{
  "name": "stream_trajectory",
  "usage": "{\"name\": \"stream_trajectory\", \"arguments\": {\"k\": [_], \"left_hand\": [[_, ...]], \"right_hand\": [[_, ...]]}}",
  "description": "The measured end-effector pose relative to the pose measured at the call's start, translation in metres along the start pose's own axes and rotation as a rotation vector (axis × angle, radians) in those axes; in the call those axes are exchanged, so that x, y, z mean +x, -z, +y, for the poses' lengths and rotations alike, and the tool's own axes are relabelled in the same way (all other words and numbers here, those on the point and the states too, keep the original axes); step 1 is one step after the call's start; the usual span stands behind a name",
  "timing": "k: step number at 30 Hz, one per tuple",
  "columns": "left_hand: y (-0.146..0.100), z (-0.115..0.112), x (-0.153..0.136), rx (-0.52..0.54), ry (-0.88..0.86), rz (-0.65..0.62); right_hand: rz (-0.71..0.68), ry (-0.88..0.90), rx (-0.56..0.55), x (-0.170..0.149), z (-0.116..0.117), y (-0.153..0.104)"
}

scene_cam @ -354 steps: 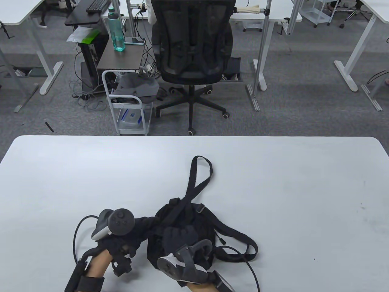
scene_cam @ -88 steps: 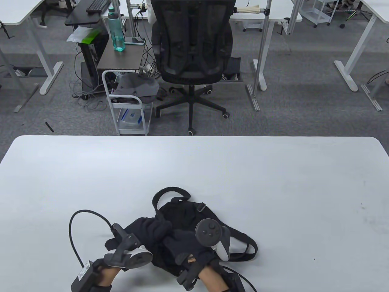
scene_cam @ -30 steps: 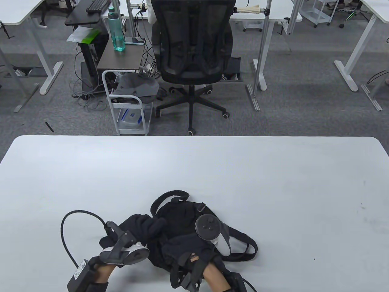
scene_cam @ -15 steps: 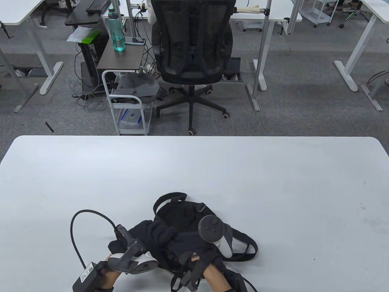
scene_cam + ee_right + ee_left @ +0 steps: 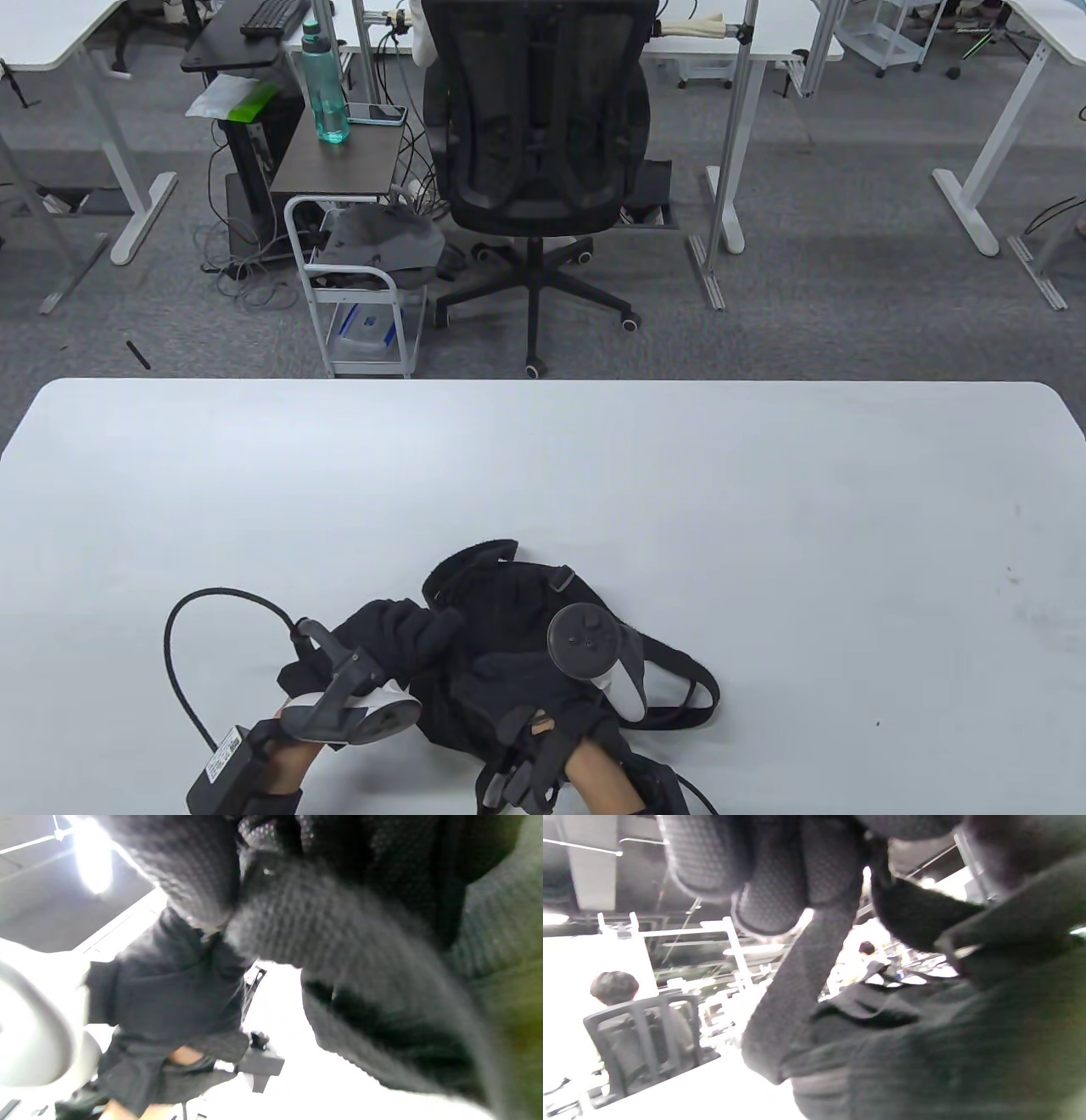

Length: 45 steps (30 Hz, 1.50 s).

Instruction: Pull shoulder strap to tighten

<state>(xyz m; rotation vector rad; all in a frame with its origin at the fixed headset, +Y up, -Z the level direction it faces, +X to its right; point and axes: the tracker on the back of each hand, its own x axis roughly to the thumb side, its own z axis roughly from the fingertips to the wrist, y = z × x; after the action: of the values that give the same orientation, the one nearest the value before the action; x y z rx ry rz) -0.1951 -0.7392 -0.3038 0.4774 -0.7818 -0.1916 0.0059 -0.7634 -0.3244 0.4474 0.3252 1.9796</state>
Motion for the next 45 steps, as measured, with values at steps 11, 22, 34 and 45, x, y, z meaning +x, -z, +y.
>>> {"name": "stream_trajectory", "arguments": {"k": [11,22,34,45], "left_hand": [[0.003,-0.002,0.015,0.008,-0.107,-0.039],[-0.010,-0.008,-0.025,-0.027,-0.060,0.098],[0.006,0.012,0.021,0.054,-0.066,-0.047],[-0.001,-0.013,-0.016,-0.026,-0.066,0.060]], "right_hand": [[-0.020,-0.022,-0.046,0.002,0.004,0.002],[-0.029,-0.013,0.023,0.007,0.010,0.002],[-0.002,0.030,-0.031,0.000,0.002,-0.002],[0.001,-0.046,-0.002,0.003,0.011,0.003]]}}
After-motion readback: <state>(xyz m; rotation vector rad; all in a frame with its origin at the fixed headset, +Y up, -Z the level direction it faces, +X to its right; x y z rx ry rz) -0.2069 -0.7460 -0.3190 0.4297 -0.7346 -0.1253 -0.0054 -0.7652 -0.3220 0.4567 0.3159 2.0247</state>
